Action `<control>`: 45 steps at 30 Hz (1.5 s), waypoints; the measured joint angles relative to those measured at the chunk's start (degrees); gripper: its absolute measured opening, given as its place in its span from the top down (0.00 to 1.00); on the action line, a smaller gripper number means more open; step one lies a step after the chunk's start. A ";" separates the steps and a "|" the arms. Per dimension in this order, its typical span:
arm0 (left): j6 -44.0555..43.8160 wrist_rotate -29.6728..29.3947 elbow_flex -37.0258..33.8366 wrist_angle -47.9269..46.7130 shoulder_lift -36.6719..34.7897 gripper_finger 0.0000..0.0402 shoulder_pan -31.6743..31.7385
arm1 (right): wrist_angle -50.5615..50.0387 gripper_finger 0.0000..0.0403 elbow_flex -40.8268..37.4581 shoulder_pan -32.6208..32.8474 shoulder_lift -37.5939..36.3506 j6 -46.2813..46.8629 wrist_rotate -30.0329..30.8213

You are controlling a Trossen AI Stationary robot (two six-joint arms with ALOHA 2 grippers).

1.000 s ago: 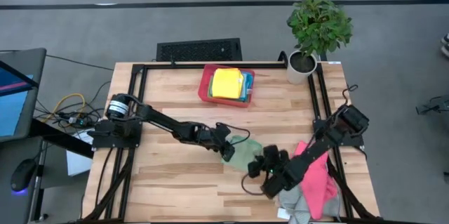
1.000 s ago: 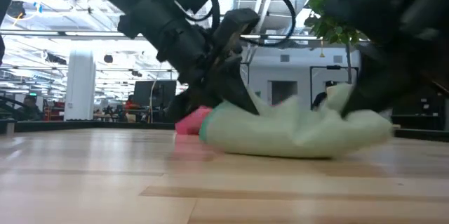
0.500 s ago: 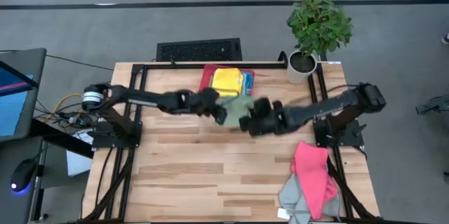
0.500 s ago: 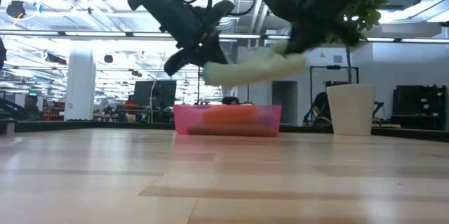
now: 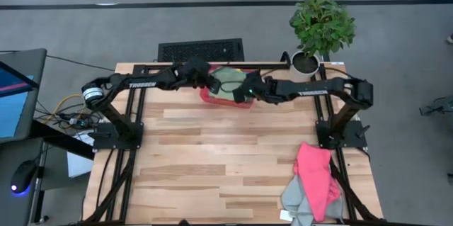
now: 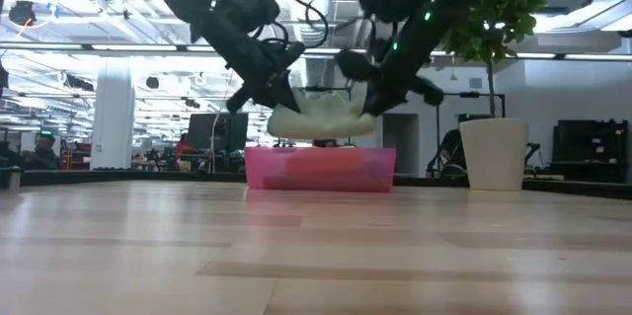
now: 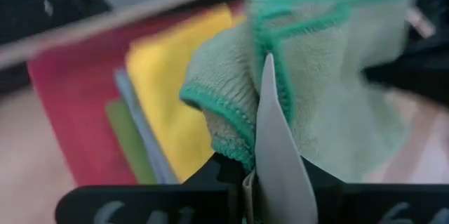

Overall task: Fold microfiber towels
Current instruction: Stack the green microfiber cloth on top of the yellow microfiber cloth in the red bin

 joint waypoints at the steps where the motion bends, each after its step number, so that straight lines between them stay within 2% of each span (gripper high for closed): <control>1: 0.69 0.55 0.03 0.41 0.25 0.98 1.06 | 1.02 0.95 0.08 -0.94 1.03 -0.35 -0.12; 7: 1.54 4.77 -0.02 5.75 4.30 0.98 3.70 | 2.15 0.95 0.10 -4.98 4.73 -1.65 -5.00; 12: 1.50 4.28 1.57 5.64 10.15 0.98 3.94 | 2.02 0.94 -0.03 -5.59 4.80 -3.06 -5.26; 17: 1.54 3.54 1.86 7.27 10.58 0.96 3.79 | -0.33 0.91 0.00 -5.86 4.78 -2.98 -5.33; 21: 1.33 3.17 1.86 8.16 10.60 0.87 3.55 | -1.92 0.88 0.01 -5.79 4.76 -2.98 -4.93; 26: 1.30 2.51 1.84 8.12 10.60 0.70 3.38 | -2.99 0.80 -0.05 -6.16 3.40 -3.65 -4.70; 34: 2.50 4.44 1.82 7.75 9.81 0.46 3.78 | -4.69 0.55 -0.05 -6.19 -1.03 -6.05 -4.41; 39: 4.03 3.88 1.79 7.29 6.63 0.40 4.78 | -5.23 0.42 -0.07 -6.07 -5.53 -7.05 -1.05; 45: 5.14 3.98 1.79 7.29 2.84 0.40 6.46 | 4.44 0.42 -1.53 -3.70 -7.28 -11.31 -0.65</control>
